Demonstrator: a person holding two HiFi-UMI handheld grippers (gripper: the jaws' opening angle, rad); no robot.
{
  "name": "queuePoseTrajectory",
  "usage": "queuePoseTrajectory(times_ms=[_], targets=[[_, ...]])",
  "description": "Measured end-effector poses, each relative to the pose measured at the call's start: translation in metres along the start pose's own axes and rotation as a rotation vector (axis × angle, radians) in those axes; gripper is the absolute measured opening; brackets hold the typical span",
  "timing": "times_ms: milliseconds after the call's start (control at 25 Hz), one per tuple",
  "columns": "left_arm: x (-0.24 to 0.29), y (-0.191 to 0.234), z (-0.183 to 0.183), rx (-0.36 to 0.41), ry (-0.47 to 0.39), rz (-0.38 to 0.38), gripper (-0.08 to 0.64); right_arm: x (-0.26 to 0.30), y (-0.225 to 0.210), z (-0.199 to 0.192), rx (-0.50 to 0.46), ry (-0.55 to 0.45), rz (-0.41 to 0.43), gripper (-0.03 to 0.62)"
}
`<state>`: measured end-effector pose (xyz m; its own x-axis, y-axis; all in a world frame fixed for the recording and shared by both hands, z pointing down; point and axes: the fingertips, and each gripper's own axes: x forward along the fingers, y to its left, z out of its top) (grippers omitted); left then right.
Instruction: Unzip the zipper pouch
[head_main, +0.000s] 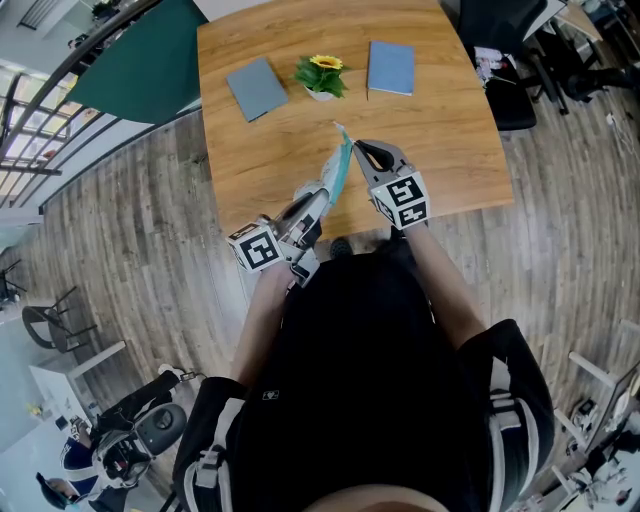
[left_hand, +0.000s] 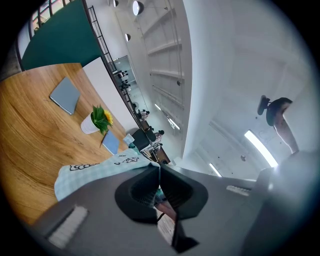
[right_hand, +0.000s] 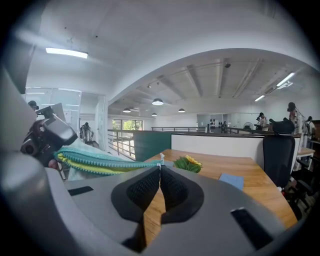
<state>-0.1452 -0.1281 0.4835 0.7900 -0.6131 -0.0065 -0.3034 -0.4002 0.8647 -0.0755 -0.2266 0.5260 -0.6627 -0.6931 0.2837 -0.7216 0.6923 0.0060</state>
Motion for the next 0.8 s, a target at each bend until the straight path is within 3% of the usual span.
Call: queuePoseTrajectory(times_ms=[800], targets=[[0.000,-0.006,-0.008,-0.001,0.033,-0.019,0.008,-0.008,-0.023,-0.003,0.012,0.002,-0.055,0.009]])
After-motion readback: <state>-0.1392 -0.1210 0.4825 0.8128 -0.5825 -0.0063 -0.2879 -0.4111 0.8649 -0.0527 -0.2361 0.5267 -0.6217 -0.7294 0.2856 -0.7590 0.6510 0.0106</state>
